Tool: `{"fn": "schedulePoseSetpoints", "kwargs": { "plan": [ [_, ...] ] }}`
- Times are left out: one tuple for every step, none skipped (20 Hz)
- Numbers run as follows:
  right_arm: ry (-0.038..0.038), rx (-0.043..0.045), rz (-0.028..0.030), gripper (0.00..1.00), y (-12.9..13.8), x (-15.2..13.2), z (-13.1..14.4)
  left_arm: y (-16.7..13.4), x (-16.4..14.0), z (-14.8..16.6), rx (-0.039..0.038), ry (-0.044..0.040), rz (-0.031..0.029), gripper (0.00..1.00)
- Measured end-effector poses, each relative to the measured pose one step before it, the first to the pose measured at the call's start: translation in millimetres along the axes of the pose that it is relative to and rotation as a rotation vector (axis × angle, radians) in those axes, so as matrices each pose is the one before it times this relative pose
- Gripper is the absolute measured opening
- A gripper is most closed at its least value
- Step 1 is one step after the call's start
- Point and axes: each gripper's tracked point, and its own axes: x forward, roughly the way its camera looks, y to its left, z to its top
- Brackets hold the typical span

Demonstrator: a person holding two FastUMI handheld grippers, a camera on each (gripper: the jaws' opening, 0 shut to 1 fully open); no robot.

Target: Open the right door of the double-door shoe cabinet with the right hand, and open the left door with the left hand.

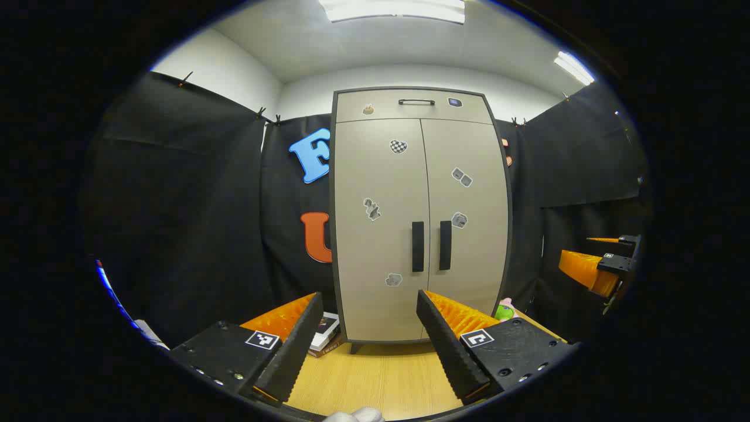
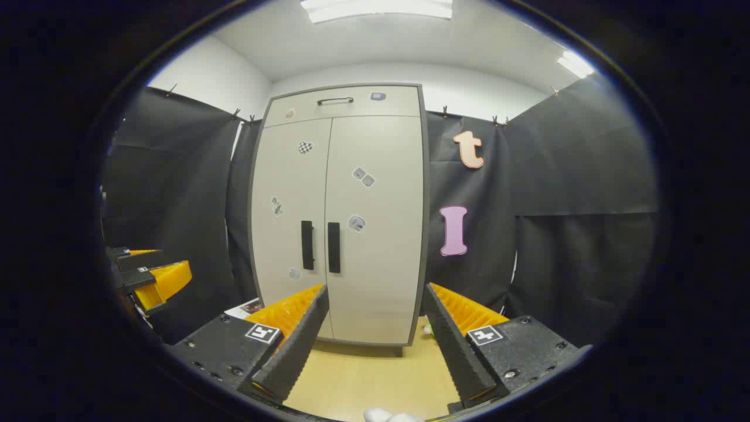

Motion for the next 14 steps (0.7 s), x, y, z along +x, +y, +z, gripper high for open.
{"fn": "schedulePoseSetpoints", "kwargs": {
  "plan": [
    [-0.00131, -0.00015, -0.00232, 1.0, -1.54, -0.71, 0.27, -0.16, -0.9, -0.46, -0.00086, 0.00034, 0.00048, 0.96],
    [-0.00398, -0.00199, 0.00231, 1.0, 0.59, -0.54, 1.63, 0.27, -1.2, -0.33, 0.00184, -0.00002, 0.00158, 0.96],
    [-0.0038, -0.00211, -0.00172, 1.0, 0.38, 0.0, 0.69, -0.16, -2.76, -0.08, 0.00525, 0.00051, 0.00245, 0.96],
    [-0.0031, -0.00078, 0.00107, 1.0, 0.56, -0.37, 1.18, 0.3, -2.07, 0.17, 0.00391, -0.00054, 0.00322, 0.96],
    [-0.00109, -0.00009, 0.00352, 1.0, 0.75, -1.11, -0.81, -0.03, -1.21, -0.47, 0.00197, -0.00097, 0.00035, 0.96],
    [-0.00079, -0.00111, 0.00202, 1.0, 1.03, 0.02, 0.57, -0.49, -1.11, -0.03, 0.00008, 0.0006, 0.00051, 0.96],
    [-0.00258, -0.00081, 0.00037, 1.0, 0.13, -1.21, -0.25, 0.29, 0.94, 0.05, 0.00021, 0.00076, -0.00174, 0.96],
    [-0.00113, -0.00062, 0.00115, 1.0, 0.39, -1.3, 0.82, -0.04, -0.37, 0.45, 0.00145, -0.00105, -0.00018, 0.96],
    [-0.00193, -0.0005, 0.00162, 1.0, 1.05, -0.04, -0.46, -0.01, -0.62, 0.12, 0.00137, -0.00029, -0.00067, 0.96],
    [0.00174, -0.00078, 0.00281, 1.0, 0.99, -0.65, -0.02, 0.02, -0.3, 0.42, 0.00135, -0.00044, 0.00074, 0.96],
    [-0.00065, 0.00022, 0.00367, 1.0, 1.3, -0.41, 0.01, -0.09, -0.67, -0.85, 0.00125, 0.00223, -0.00038, 0.96],
    [-0.00181, -0.00067, 0.00821, 1.0, 2.16, -0.78, 0.68, 0.72, -0.31, 0.19, -0.00061, -0.00044, 0.00284, 0.96],
    [-0.00632, -0.00012, 0.0028, 1.0, 1.56, -0.66, 1.49, -0.23, 0.69, -0.07, -0.00239, -0.00208, 0.00034, 0.96],
    [-0.00096, -0.00361, -0.00327, 1.0, -0.83, -0.77, 0.45, -0.02, -0.05, -0.55, -0.00256, 0.00094, 0.00022, 0.96]
  ]
}}
